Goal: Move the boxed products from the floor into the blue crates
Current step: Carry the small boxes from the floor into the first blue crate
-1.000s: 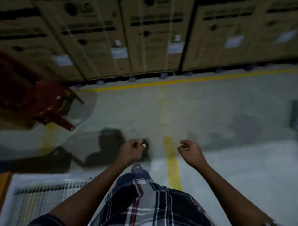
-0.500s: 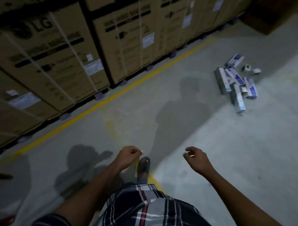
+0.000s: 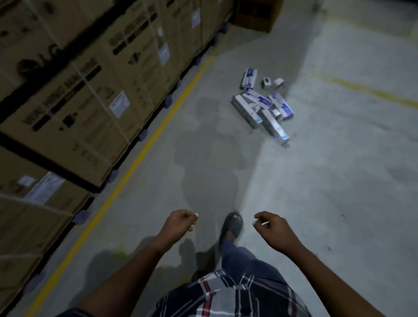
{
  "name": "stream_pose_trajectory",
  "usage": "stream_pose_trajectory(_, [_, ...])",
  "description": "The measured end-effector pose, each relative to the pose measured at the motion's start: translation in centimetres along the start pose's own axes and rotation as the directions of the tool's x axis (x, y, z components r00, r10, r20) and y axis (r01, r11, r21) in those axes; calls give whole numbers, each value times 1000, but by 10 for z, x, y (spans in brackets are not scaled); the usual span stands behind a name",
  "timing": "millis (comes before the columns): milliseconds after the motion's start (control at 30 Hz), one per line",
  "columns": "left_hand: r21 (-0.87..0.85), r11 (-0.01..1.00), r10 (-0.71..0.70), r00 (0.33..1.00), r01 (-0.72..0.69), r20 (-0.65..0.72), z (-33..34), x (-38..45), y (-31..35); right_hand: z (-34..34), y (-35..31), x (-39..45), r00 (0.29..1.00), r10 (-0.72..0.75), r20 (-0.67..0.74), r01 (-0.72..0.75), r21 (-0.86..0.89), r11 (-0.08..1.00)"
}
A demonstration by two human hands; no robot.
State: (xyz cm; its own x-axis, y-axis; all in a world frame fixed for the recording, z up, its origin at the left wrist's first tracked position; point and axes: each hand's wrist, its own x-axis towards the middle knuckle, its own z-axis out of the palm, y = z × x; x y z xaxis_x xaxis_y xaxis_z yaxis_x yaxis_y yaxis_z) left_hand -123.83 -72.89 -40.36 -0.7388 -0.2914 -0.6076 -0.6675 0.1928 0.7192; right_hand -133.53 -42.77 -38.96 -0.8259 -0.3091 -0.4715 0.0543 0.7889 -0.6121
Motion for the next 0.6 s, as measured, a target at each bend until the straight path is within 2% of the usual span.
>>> stream_pose_trajectory(133, [68, 997, 27, 998, -30, 50, -2, 68, 61, -35, 5, 66, 995, 75, -63, -68, 113, 991])
stream_pose_trajectory(300, [134, 988, 73, 995, -81, 64, -5, 146, 160, -97, -2, 166, 992, 106, -66, -92, 186, 978])
stream_pose_trajectory(500, [206, 969, 127, 991, -134, 47, 4, 230, 270, -190, -20, 281, 991, 80, -102, -57, 213, 975])
stream_pose_trajectory(600, [266, 953, 141, 989, -147, 40, 14, 264, 309, -228, -19, 326, 995, 43, -86, -29, 149, 988])
